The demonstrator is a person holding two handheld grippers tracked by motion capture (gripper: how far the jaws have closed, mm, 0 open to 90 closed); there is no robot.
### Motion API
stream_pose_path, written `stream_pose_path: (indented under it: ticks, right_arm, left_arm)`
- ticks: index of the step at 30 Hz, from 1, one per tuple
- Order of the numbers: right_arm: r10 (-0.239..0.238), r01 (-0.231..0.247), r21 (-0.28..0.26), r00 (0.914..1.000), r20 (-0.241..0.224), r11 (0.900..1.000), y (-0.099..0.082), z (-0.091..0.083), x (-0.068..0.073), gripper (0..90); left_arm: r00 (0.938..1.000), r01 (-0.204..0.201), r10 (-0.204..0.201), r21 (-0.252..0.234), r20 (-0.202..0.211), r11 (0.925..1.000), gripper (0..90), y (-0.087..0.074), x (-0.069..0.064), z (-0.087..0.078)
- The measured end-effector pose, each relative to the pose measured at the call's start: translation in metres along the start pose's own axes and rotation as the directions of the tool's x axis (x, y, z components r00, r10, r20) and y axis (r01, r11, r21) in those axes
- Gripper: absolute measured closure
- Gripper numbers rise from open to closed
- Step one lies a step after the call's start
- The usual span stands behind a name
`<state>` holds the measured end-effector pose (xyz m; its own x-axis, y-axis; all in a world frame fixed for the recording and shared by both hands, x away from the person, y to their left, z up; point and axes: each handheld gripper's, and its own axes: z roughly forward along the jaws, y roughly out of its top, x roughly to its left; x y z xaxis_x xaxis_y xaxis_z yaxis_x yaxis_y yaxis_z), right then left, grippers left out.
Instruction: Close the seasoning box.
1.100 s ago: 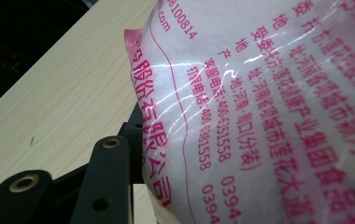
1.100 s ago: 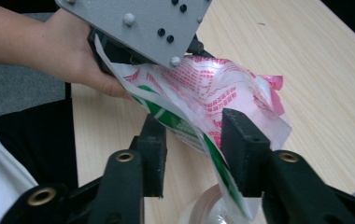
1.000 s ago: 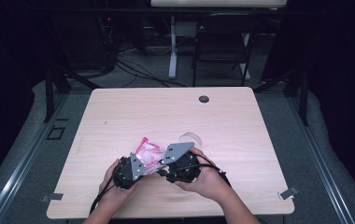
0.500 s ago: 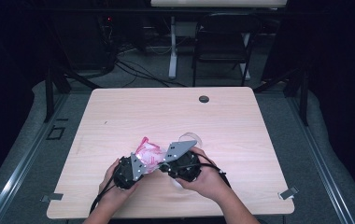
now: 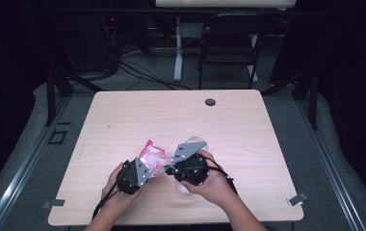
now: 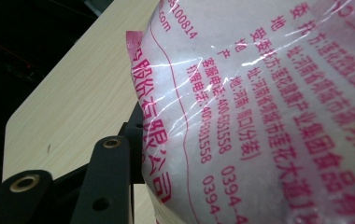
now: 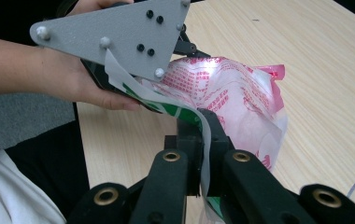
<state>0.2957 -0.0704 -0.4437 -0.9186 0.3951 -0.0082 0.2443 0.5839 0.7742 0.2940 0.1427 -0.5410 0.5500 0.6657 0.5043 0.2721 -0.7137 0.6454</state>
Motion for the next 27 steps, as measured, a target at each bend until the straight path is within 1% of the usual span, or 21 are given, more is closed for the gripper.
stream_pose_path:
  ticks: [2, 3, 4, 8, 9, 10, 11, 13, 14, 16, 18, 21, 23, 24, 25, 27]
  right_arm:
    - [0.016, -0.016, -0.007, 0.9999, -0.003, 0.9999, -0.001, 0.000, -0.001, 89.9]
    - [0.027, -0.027, -0.009, 0.9996, -0.007, 0.9996, -0.001, 0.000, -0.002, 89.9]
    - [0.035, -0.035, -0.013, 0.9993, -0.010, 0.9993, -0.001, -0.001, -0.003, 89.9]
    - [0.053, -0.053, -0.028, 0.9984, -0.019, 0.9982, -0.003, -0.002, -0.005, 89.9]
    - [0.053, -0.054, -0.024, 0.9984, -0.017, 0.9983, -0.003, -0.003, -0.006, 89.9]
    - [0.064, -0.064, -0.035, 0.9979, -0.010, 0.9973, -0.004, -0.004, -0.006, 89.8]
    - [0.064, -0.064, -0.035, 0.9979, -0.010, 0.9973, -0.004, -0.004, -0.006, 89.8]
    - [0.063, -0.063, -0.038, 0.9980, -0.006, 0.9973, -0.006, -0.006, -0.007, 89.7]
    - [0.061, -0.061, -0.041, 0.9981, 0.001, 0.9973, -0.006, -0.006, -0.007, 89.7]
    - [0.056, -0.055, -0.043, 0.9982, 0.022, 0.9976, -0.008, -0.009, -0.006, 89.6]
    - [0.055, -0.053, -0.042, 0.9981, 0.027, 0.9977, -0.009, -0.010, -0.006, 89.6]
    - [0.062, -0.060, -0.052, 0.9975, 0.034, 0.9968, -0.011, -0.012, -0.005, 89.5]
    - [0.059, -0.056, -0.053, 0.9974, 0.042, 0.9970, -0.013, -0.013, -0.005, 89.4]
    - [0.060, -0.057, -0.053, 0.9972, 0.046, 0.9970, -0.013, -0.014, -0.004, 89.4]
    - [0.059, -0.056, -0.054, 0.9972, 0.047, 0.9969, -0.014, -0.015, -0.004, 89.3]
    - [0.062, -0.059, -0.059, 0.9966, 0.054, 0.9965, -0.015, -0.016, -0.003, 89.2]
  left_arm:
    - [0.9999, -0.006, 0.006, -0.001, -0.010, 1.0000, 57.2, 0.001, 0.000, 0.000]
    - [0.9997, -0.020, 0.020, 0.001, -0.014, 0.9998, 57.2, 0.001, 0.000, -0.001]
    - [0.9998, -0.013, 0.013, 0.003, -0.016, 0.9999, 57.2, 0.002, 0.000, -0.001]
    - [0.9979, -0.050, 0.049, -0.005, -0.042, 0.9988, 57.3, 0.005, 0.000, -0.003]
    - [0.9973, -0.054, 0.054, -0.008, -0.051, 0.9985, 57.3, 0.005, 0.000, -0.003]
    - [0.9965, -0.064, 0.063, -0.006, -0.055, 0.9980, 57.3, 0.006, 0.000, -0.004]
    - [0.9953, -0.071, 0.071, -0.012, -0.067, 0.9974, 57.3, 0.007, -0.001, -0.004]
    - [0.9930, -0.091, 0.090, -0.013, -0.077, 0.9957, 57.3, 0.009, -0.001, -0.004]
    - [0.9929, -0.091, 0.090, -0.015, -0.078, 0.9957, 57.3, 0.010, -0.002, -0.004]
    - [0.9900, -0.110, 0.108, -0.015, -0.090, 0.9938, 57.4, 0.012, -0.002, -0.004]
    - [0.9870, -0.125, 0.122, -0.021, -0.105, 0.9920, 57.4, 0.014, -0.002, -0.005]
    - [0.9808, -0.152, 0.148, -0.027, -0.127, 0.9880, 57.4, 0.017, -0.002, -0.006]
    - [0.9780, -0.165, 0.160, -0.028, -0.134, 0.9859, 57.4, 0.018, -0.002, -0.006]
    - [0.9760, -0.171, 0.164, -0.040, -0.144, 0.9845, 57.4, 0.019, -0.003, -0.006]
    - [0.9733, -0.183, 0.176, -0.033, -0.147, 0.9825, 57.4, 0.020, -0.002, -0.006]
    - [0.9715, -0.188, 0.180, -0.042, -0.155, 0.9812, 57.4, 0.020, -0.003, -0.006]
